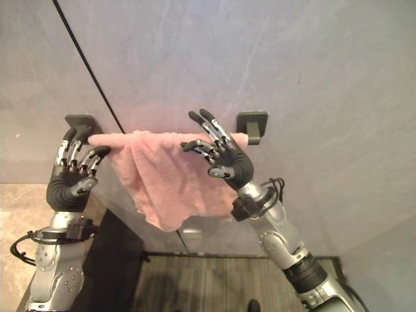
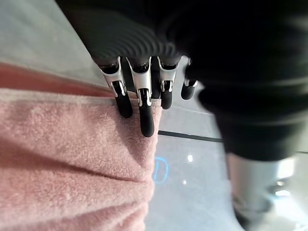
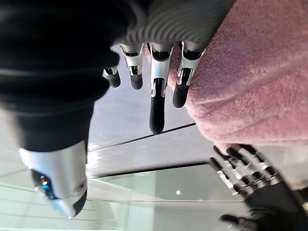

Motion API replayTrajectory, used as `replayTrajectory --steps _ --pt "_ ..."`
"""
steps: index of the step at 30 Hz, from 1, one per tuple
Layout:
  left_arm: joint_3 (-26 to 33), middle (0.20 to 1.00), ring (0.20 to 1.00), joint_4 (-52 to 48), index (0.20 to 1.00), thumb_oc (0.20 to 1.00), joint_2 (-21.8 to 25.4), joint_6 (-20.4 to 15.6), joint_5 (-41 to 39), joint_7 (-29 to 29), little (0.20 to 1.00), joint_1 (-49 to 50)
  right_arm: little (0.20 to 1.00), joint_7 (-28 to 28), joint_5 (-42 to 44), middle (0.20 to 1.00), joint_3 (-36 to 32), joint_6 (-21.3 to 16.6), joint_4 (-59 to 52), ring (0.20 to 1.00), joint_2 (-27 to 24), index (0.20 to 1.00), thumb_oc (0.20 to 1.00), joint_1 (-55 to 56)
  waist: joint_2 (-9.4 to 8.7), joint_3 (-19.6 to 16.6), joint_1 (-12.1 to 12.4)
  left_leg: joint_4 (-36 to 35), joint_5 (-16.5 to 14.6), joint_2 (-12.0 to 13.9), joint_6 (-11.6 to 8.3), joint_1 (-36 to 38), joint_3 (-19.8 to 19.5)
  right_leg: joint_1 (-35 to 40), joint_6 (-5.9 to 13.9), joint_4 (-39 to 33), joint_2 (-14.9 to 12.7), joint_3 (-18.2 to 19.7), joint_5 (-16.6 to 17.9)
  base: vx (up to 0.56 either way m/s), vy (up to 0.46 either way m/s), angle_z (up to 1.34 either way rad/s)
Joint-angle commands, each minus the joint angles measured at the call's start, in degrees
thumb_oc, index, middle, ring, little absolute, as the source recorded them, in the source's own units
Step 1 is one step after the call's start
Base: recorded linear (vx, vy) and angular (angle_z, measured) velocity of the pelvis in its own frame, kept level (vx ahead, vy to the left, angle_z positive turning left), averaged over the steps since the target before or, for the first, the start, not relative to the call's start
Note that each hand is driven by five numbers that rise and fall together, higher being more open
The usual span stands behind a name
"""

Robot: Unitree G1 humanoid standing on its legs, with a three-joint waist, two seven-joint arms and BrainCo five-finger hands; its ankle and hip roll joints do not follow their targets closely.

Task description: Put brush and paste in cup on sink, flatten towel.

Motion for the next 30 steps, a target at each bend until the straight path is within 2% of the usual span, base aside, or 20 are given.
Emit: replayTrajectory --steps 1,7,13,16,20,25,30 --pt "1.1 1.0 1.0 -1.6 1.0 1.0 4.9 -1.8 2.6 1.7 1.0 -2.5 1.0 -4.0 -1.3 1.0 -3.9 -4.3 -0.6 1.0 1.5 1.0 1.0 -4.4 -3.52 0.6 0.2 0.2 -1.1 3.5 -0.69 1.5 1.8 -2.0 3.03 -0.1 -5.8 -1.0 3.6 0.0 0.0 0.0" --pt "1.1 1.0 1.0 -3.6 1.0 1.0 2.4 -3.0 -0.3 1.4 1.0 -4.5 1.0 -3.8 -0.9 1.0 -5.0 -5.5 -1.8 1.0 2.1 1.0 1.0 -4.2 -3.76 0.3 -0.1 0.2 -1.4 3.5 -0.75 1.7 1.9 -1.9 3.03 -0.1 -5.6 -0.9 3.4 0.0 0.0 0.0" --pt "1.7 1.0 1.0 -4.4 1.0 1.0 2.3 -3.5 -0.2 1.9 1.0 -4.4 1.0 -4.8 -3.1 1.0 -6.0 -5.8 -2.4 1.0 1.3 1.0 1.0 -3.4 -3.63 0.2 -0.3 0.2 -1.5 3.5 -0.69 2.1 1.9 -1.5 3.01 -0.1 -5.6 -1.1 3.3 0.0 0.0 0.0" --pt "3.6 1.0 1.0 -5.0 1.0 1.0 3.9 -3.4 2.3 2.4 1.0 -3.1 1.0 -6.4 -7.7 1.0 -8.2 -5.5 -2.9 1.0 -1.2 1.0 1.0 -1.8 -3.5 0.2 -0.4 0.2 -1.6 3.5 -0.63 2.2 2.0 -1.4 3.02 -0.1 -5.6 -1.0 3.3 0.0 0.0 0.0" --pt "9.0 1.0 1.0 -4.9 1.0 1.0 6.4 -3.5 8.4 4.9 1.0 -0.2 1.0 -8.8 -12.8 1.0 -13.5 -5.5 -3.4 1.0 -5.0 1.0 1.0 0.8 -3.36 0.3 -0.3 0.2 -1.7 3.4 -0.65 2.2 1.8 -1.3 3.09 -0.1 -5.6 -1.1 3.2 0.0 0.0 0.0" --pt "11.4 1.0 1.0 -4.8 1.0 1.0 5.3 -4.3 9.6 6.6 1.0 0.8 1.0 -9.3 -12.5 1.0 -16.0 -6.2 -4.0 1.0 -4.7 1.0 1.0 2.4 -3.3 0.2 -0.1 0.2 -1.7 3.5 -0.73 2.2 1.6 -1.1 3.05 -0.1 -5.7 -1.4 3.1 0.0 0.0 0.0" --pt "11.8 1.0 1.0 -4.9 1.0 1.0 4.4 -4.7 10.4 7.5 1.0 0.7 1.0 -8.8 -12.6 1.0 -15.4 -5.9 -4.0 1.0 -4.6 1.0 1.0 2.3 -3.32 0.2 0.0 0.2 -1.6 3.6 -0.77 2.1 1.6 -1.0 2.99 -0.1 -5.6 -1.5 3.0 0.0 0.0 0.0"
